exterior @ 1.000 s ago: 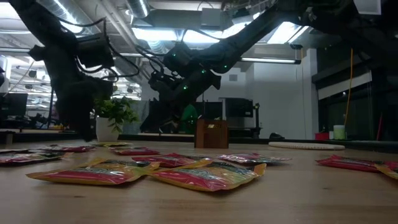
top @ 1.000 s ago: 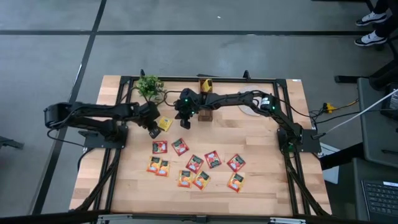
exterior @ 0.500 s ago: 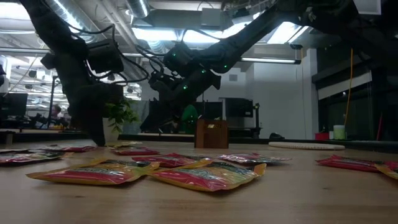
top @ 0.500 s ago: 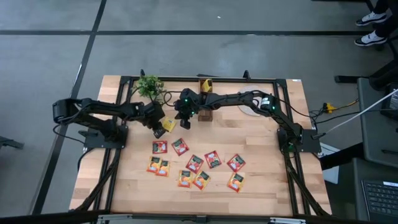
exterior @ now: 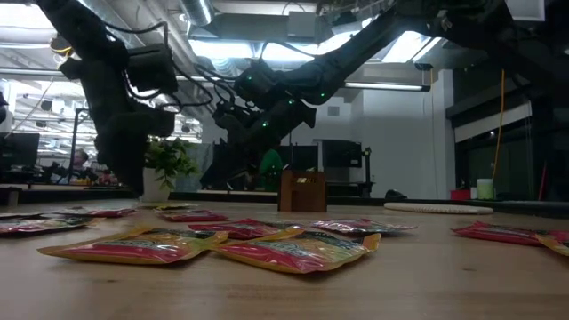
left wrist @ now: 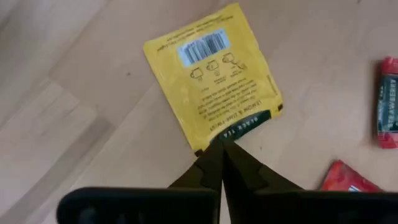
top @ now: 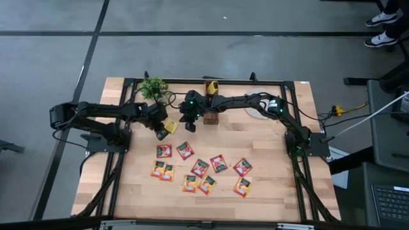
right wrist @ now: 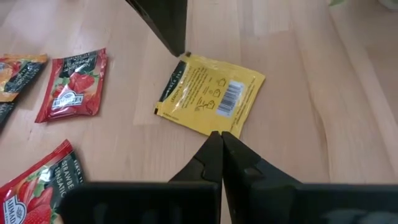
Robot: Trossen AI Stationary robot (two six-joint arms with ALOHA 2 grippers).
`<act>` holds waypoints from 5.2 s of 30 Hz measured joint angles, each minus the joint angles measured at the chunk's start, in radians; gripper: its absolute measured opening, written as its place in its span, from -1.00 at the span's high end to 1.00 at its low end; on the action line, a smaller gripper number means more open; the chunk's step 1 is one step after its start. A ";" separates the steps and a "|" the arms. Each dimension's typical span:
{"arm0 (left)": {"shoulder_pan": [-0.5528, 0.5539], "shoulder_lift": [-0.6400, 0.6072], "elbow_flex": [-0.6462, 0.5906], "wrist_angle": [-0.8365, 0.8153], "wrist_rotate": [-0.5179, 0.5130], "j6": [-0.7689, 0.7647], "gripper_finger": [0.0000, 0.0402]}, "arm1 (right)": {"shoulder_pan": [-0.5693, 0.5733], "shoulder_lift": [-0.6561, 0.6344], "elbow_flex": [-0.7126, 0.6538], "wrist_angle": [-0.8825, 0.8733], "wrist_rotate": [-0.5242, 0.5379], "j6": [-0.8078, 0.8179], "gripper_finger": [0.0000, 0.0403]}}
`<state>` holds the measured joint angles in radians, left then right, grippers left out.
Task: Pick & Place Tea
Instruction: Put the yellow tea bag into the left section of the wooden organizer
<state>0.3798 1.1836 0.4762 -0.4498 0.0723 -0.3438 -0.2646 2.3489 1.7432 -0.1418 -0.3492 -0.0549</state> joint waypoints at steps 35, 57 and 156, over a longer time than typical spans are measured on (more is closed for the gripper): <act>0.014 0.172 0.010 0.077 -0.021 0.133 0.99 | 0.000 0.000 0.000 0.019 -0.003 0.028 0.97; 0.041 0.173 0.004 0.133 -0.008 0.104 0.99 | -0.064 -0.003 0.000 -0.103 -0.161 0.605 0.13; 0.061 -0.505 0.005 0.496 -0.153 -0.287 0.59 | -0.040 -0.485 0.000 -0.206 0.163 0.080 1.00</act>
<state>0.4412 0.6788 0.4812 0.0463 -0.0802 -0.6304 -0.3050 1.8638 1.7432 -0.3478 -0.1863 0.0254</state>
